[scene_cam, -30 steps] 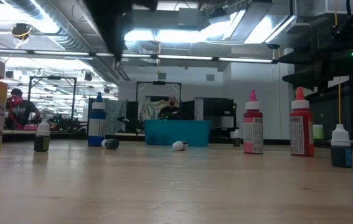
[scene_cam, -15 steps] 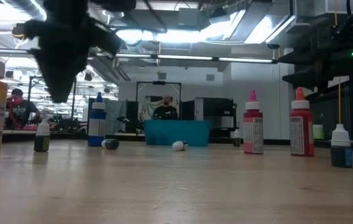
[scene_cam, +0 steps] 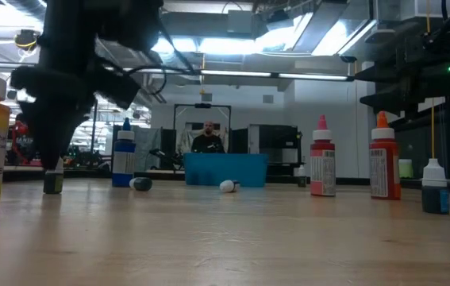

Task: Pick & Place food coloring
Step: Put the small green food coloring bottle into the blue bin

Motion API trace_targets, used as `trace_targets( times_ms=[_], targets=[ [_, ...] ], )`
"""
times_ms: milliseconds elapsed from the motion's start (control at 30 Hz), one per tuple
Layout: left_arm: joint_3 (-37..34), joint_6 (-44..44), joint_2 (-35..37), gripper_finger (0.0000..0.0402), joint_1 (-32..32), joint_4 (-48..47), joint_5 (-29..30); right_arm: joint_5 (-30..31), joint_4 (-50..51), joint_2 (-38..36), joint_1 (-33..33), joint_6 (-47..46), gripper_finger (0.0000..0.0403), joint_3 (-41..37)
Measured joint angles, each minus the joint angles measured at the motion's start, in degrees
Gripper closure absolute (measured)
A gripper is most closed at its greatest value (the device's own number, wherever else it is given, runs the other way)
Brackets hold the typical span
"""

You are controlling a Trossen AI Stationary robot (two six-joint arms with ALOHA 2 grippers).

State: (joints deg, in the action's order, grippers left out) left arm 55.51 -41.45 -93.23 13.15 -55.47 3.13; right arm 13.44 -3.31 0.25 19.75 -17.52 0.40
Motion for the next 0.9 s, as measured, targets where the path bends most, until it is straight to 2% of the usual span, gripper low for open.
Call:
trace_targets(
  times_ms=[467,900],
  targets=[
    [-0.8,2.6,0.0,0.017,-0.1,2.6,-0.3,0.0,0.0,0.0,0.0,0.0,0.0011,0.0],
    [-0.8,3.2,0.0,0.0234,-0.1,2.4,-1.1,0.0,0.0,0.0,0.0,0.0,0.0011,0.0]
  ],
)
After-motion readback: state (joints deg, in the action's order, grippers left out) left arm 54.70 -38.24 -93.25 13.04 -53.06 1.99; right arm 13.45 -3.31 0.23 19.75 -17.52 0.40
